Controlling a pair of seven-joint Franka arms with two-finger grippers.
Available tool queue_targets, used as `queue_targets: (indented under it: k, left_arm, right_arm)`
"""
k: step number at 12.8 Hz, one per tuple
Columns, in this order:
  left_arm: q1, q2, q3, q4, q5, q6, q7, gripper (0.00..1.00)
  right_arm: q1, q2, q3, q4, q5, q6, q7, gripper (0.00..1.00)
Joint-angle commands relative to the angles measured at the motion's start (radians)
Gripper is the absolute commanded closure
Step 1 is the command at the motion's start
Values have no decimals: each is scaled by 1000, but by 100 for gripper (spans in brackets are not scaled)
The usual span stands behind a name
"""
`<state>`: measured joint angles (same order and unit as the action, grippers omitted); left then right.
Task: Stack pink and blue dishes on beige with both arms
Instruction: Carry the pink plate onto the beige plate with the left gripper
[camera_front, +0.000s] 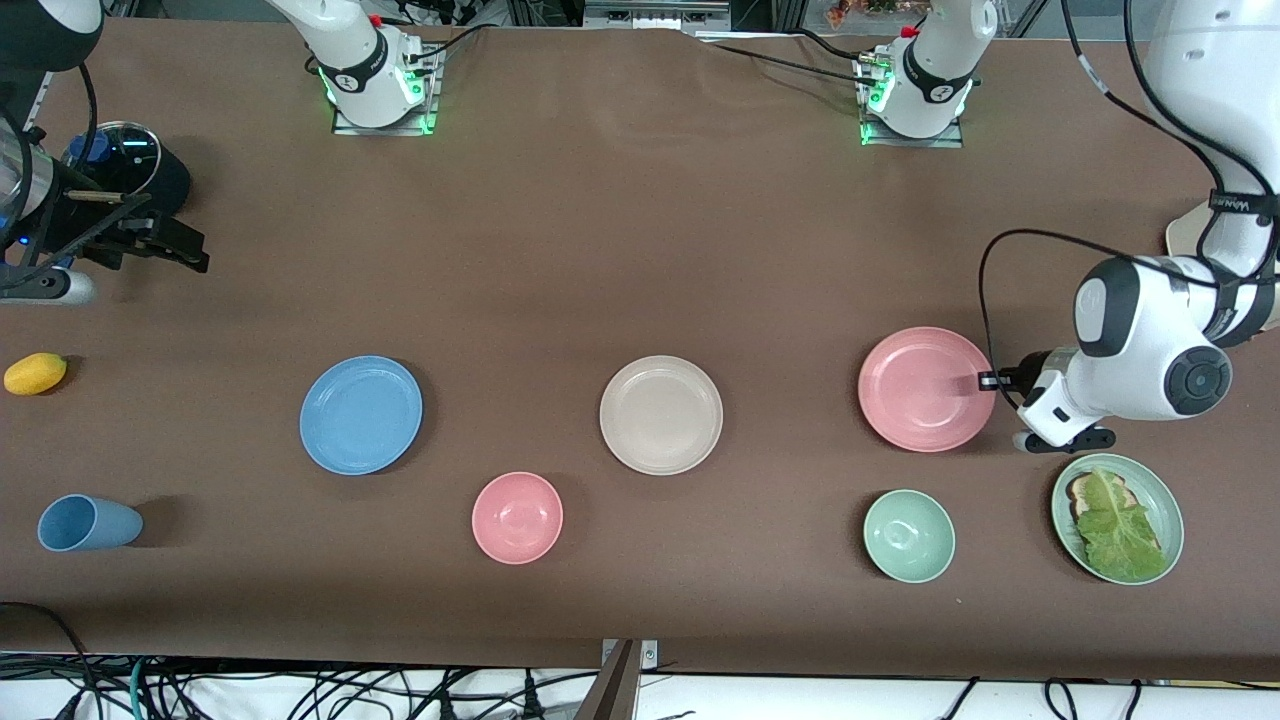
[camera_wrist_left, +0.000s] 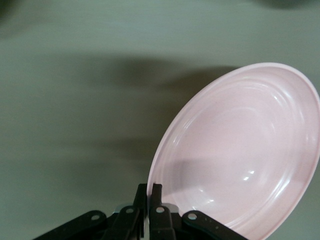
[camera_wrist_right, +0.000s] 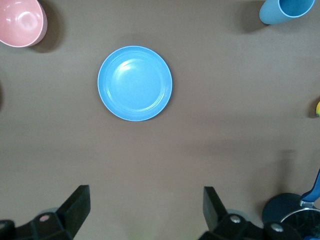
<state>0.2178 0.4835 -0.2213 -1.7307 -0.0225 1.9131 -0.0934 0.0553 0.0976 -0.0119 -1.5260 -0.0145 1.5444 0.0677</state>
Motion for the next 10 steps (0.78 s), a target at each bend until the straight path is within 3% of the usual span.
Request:
queue_targets:
  k: [1,4,8,10]
  left_arm:
    - [-5,-100,-56,-23,-129,-54,-60,100]
    - [-59,-56,-183,46,-140,-22,-249,100]
    - [-270,56,-176,94,-128,182,-471,100]
    - [-328,151,-176,134,-24,294,-611,100]
  right_arm:
    - [-5,-10,7,4,11,2,14,0]
    - [-17,8,3,9,13,57,-5,0]
    - [-17,25,0,10,25,85,-6,0]
    - [-19,30,-2,9,34,79,9,0]
